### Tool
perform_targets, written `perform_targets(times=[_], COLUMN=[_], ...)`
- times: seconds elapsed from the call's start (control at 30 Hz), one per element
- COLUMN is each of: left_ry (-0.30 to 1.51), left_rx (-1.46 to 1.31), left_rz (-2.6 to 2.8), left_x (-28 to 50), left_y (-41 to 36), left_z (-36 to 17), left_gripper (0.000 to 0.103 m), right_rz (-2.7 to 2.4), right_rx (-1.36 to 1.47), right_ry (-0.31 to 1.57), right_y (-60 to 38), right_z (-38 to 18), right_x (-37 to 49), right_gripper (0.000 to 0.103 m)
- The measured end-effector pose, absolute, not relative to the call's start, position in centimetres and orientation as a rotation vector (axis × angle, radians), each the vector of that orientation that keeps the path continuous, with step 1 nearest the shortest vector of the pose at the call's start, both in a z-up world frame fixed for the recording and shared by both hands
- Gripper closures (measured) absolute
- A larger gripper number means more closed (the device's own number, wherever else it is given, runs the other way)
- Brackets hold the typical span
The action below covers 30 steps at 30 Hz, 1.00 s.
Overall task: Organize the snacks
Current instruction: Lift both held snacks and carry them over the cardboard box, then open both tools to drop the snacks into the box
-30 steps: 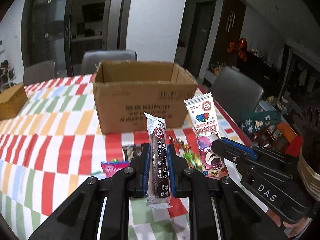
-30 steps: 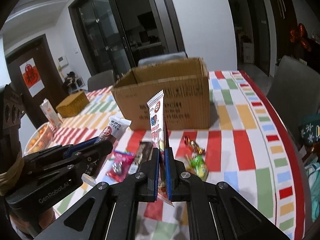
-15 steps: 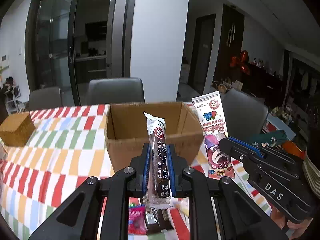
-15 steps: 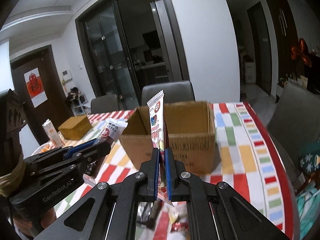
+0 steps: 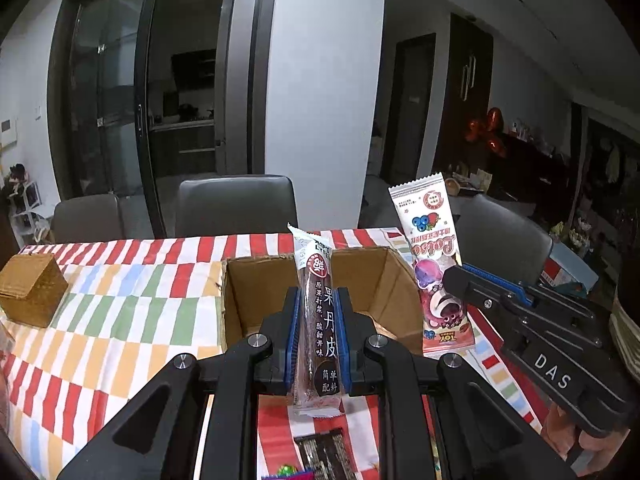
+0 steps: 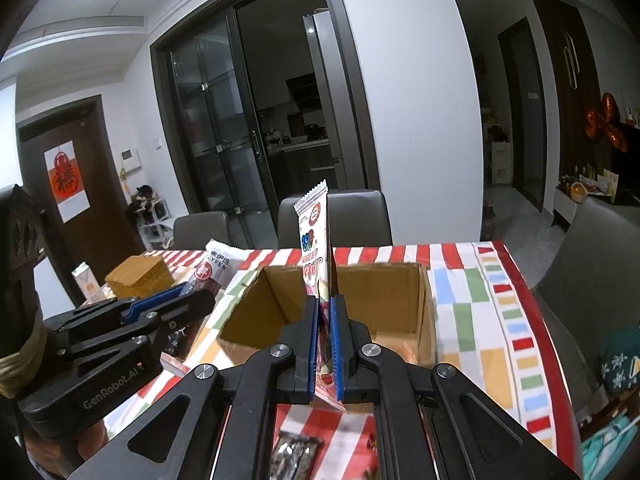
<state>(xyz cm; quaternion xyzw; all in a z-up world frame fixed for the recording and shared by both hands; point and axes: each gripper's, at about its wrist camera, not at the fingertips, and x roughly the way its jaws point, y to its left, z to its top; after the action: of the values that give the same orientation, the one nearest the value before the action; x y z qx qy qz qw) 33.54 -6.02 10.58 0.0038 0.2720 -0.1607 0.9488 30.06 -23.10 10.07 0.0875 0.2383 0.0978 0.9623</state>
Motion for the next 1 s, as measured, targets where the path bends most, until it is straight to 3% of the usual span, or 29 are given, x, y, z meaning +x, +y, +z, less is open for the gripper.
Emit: perform_targets(times=[0.57,0.63,0.67,0.73,0.77,1.0], left_ry=[0.603,0.605,0.598,0.587,0.588,0.563], left_rx=[0.016,0.02,0.017,0.018,0.023,0.048], left_rz=[-0.305,-0.297,-0.294,-0.275,-0.268,-0.245], left_x=[39.6,39.7,39.6,39.1,38.8,34.9], left_y=[-7.0,-7.0,-6.9,-6.6,-6.6,-5.3], left_z=[7.7,7.7,7.7,7.8,7.8,8.4], left_gripper=[0.084,0.061,0.057,0.056,0.056,0.048], right_rz=[0.182,0.181,0.176,0.155,0.148,0.155], right_rx=[0.138,0.137,0.138,0.139,0.135,0.134], right_ry=[0.548,0.561,0.57,0.59,0.589,0.591], right_y=[-22.7,-22.7,-22.8,-22.7,-22.7,-22.4], right_z=[7.6,7.2,7.0,6.7,6.5,6.6], right_x=[37.3,37.8,37.9,37.8,37.6,34.3], right_gripper=[0.096,0.094,0.087,0.073,0.07,0.064])
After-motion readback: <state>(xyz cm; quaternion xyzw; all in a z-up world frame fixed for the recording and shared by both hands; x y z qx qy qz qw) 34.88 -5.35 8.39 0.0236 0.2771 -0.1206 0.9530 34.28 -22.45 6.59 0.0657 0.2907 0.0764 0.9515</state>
